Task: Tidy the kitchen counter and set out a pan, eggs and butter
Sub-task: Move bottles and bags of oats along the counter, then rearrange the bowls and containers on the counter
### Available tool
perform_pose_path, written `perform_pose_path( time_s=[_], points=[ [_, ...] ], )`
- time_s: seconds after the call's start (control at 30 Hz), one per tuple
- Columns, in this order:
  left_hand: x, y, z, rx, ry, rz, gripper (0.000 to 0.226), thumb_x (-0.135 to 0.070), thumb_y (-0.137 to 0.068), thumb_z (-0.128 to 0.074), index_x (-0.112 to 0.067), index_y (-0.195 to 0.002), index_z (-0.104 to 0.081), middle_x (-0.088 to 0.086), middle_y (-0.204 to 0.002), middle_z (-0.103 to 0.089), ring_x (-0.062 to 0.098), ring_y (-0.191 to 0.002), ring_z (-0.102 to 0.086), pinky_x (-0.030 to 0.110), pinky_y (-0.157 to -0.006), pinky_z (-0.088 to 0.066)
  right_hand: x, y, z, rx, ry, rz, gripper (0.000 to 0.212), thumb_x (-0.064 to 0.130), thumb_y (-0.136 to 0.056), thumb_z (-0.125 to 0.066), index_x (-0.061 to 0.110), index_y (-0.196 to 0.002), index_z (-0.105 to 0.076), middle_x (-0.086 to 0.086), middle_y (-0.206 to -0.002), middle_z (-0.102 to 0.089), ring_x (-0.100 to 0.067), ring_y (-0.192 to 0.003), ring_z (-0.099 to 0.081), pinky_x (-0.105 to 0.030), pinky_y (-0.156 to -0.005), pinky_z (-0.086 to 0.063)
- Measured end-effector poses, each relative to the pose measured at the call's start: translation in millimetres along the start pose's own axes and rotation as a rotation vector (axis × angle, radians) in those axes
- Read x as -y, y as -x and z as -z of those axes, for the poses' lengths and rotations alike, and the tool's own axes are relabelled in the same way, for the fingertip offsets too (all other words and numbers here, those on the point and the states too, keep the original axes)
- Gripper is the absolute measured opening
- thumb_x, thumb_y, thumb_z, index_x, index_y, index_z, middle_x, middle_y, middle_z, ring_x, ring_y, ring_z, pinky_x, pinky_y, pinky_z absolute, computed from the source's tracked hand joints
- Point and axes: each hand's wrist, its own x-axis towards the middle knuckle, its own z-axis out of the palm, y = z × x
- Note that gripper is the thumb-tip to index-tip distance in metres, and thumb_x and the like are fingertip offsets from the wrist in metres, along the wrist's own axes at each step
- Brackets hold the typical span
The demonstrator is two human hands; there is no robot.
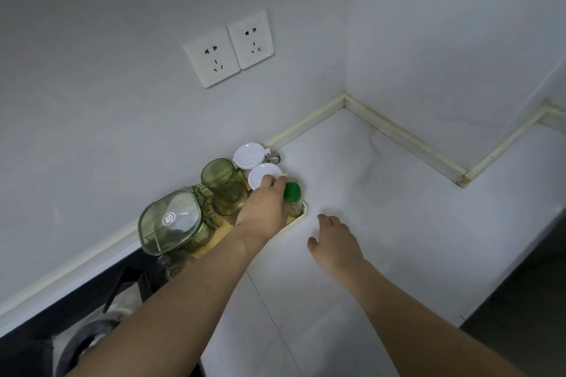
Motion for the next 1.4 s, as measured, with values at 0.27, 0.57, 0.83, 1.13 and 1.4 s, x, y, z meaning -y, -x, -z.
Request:
perform_pose_path(
  time_s=[0.27, 0.57, 0.83, 1.13, 1.4],
  points=[
    [37, 76, 45, -0.2, -0.077, 0.098, 0.037, -0.032, -0.097, -0.045, -0.015, -0.13, -0.047, 0.004, -0.128, -0.048, 0.029, -0.114, -0.051, 0.041, -0.088, -0.048, 55, 28, 16, -0.084, 0.025, 0.23, 0.05, 0.032, -0.094, -0.048, 0.013, -0.138, -0.037, -0.009, -0.135, -0.045, -0.029, -0.117, -0.048, -0.036, -0.092, -0.043],
    [110, 237, 80, -0.479, -0.16, 0.357, 0.051, -0.037, -0.094, -0.031, -0.005, -0.124, -0.056, 0.012, -0.127, -0.056, 0.034, -0.11, -0.054, 0.039, -0.092, -0.046, 163, 105, -8, -0.097, 0.083, 0.615, 0.053, 0.028, -0.093, -0.048, 0.013, -0.142, -0.035, -0.008, -0.14, -0.042, -0.027, -0.126, -0.042, -0.038, -0.101, -0.038],
    [158, 434, 73, -0.648, -0.181, 0.642, 0.04, -0.024, -0.096, -0.05, 0.0, -0.127, -0.054, 0.017, -0.129, -0.056, 0.034, -0.117, -0.053, 0.04, -0.101, -0.041, 251, 226, -67, 0.015, 0.157, 0.911, 0.056, 0.033, -0.095, -0.046, 0.014, -0.146, -0.031, -0.006, -0.144, -0.038, -0.025, -0.132, -0.037, -0.037, -0.108, -0.033],
    [159, 685, 50, -0.699, -0.223, 0.971, 0.04, -0.027, -0.097, -0.048, -0.002, -0.128, -0.053, 0.016, -0.127, -0.057, 0.031, -0.113, -0.055, 0.039, -0.098, -0.043, 322, 423, -159, 0.18, 0.194, 1.247, 0.058, 0.033, -0.096, -0.047, 0.013, -0.147, -0.028, -0.007, -0.147, -0.036, -0.025, -0.134, -0.036, -0.038, -0.111, -0.033],
    [150, 848, 34, -0.757, -0.229, 1.246, 0.037, -0.023, -0.098, -0.048, 0.0, -0.127, -0.052, 0.016, -0.13, -0.053, 0.035, -0.11, -0.053, 0.04, -0.093, -0.043, 369, 557, -219, 0.311, 0.214, 1.474, 0.059, 0.032, -0.097, -0.046, 0.013, -0.149, -0.024, -0.007, -0.149, -0.032, -0.025, -0.136, -0.033, -0.039, -0.111, -0.033]
  ],
)
